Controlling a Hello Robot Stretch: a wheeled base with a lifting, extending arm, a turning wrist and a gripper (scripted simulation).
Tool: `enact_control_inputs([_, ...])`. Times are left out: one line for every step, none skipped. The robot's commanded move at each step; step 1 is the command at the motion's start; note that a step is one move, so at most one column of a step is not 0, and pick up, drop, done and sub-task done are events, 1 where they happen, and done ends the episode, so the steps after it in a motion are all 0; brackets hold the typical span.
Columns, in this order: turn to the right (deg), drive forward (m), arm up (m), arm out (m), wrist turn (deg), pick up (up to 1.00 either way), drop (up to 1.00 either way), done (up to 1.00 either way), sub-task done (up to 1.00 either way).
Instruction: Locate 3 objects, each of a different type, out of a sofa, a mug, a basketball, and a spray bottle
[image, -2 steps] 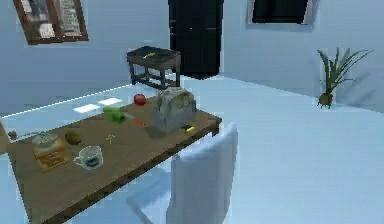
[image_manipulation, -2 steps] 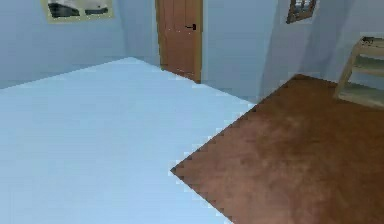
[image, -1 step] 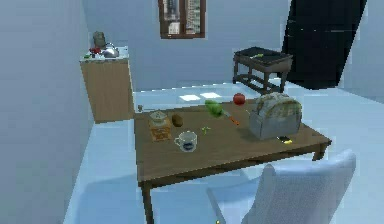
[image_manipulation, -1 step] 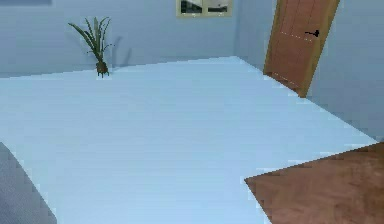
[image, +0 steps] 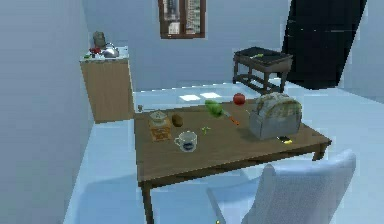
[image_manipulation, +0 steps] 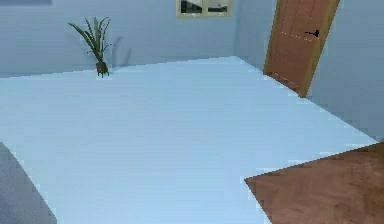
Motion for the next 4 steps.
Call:
enact_control_inputs([45.0,0.00,0.00,0.00,0.0,0.00,0.00,0.00,0.00])
enact_control_inputs([36.0,0.00,0.00,0.00,0.0,0.00,0.00,0.00,0.00])
enact_control_inputs([0.0,1.00,0.00,0.00,0.0,0.00,0.00,0.00,0.00])
enact_control_inputs([45.0,0.00,0.00,0.00,0.0,0.00,0.00,0.00,0.00])
